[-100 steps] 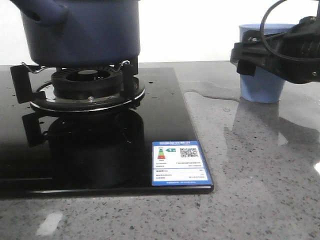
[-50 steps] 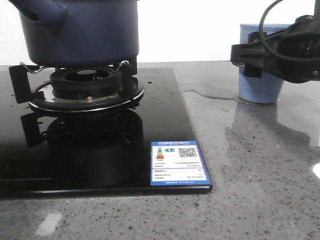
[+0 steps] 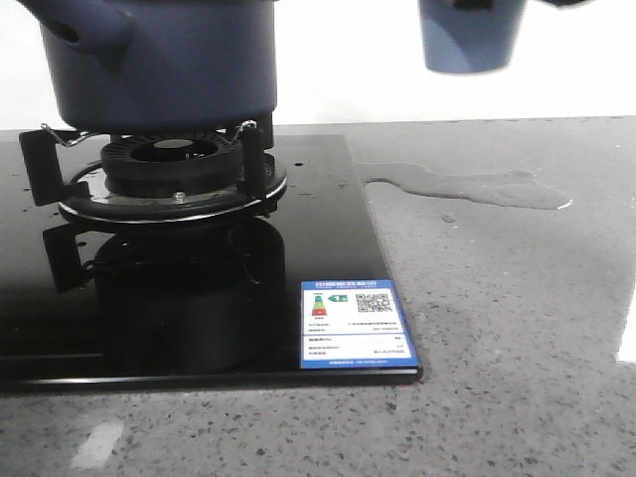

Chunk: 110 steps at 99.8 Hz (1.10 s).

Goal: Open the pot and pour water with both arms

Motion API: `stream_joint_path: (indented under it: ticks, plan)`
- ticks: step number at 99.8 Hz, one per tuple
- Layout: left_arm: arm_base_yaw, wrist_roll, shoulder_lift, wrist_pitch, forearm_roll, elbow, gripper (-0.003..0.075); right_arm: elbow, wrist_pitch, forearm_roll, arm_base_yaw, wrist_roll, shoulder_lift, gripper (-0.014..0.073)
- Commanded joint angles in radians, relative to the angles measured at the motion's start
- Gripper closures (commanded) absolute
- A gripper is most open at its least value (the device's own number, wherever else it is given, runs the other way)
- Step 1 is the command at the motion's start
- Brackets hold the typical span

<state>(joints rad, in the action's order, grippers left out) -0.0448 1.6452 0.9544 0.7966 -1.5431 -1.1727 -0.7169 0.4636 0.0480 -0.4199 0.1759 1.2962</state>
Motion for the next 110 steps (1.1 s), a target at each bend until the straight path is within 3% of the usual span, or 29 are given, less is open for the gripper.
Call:
stream_joint_path:
  ticks: [1, 59, 80, 110]
  plan:
    - [0.0, -0.038, -0.019, -0.023, -0.084, -0.035, 0.0491, -0.12, 0.045, -0.04, -0.023, 0.011, -0.043, 0.0361]
    - [0.0, -0.082, -0.021, -0.013, -0.106, -0.035, 0.0491, -0.63, -0.358, -0.134, -0.16, 0.011, 0.154, 0.0361]
    - [0.0, -0.082, -0.021, -0.013, -0.115, -0.035, 0.0491, -0.741, -0.464, -0.258, -0.183, 0.011, 0.244, 0.0361]
    - [0.0, -0.082, -0.021, -0.013, -0.115, -0.035, 0.0491, -0.8, -0.496, -0.422, -0.183, 0.011, 0.301, 0.0362]
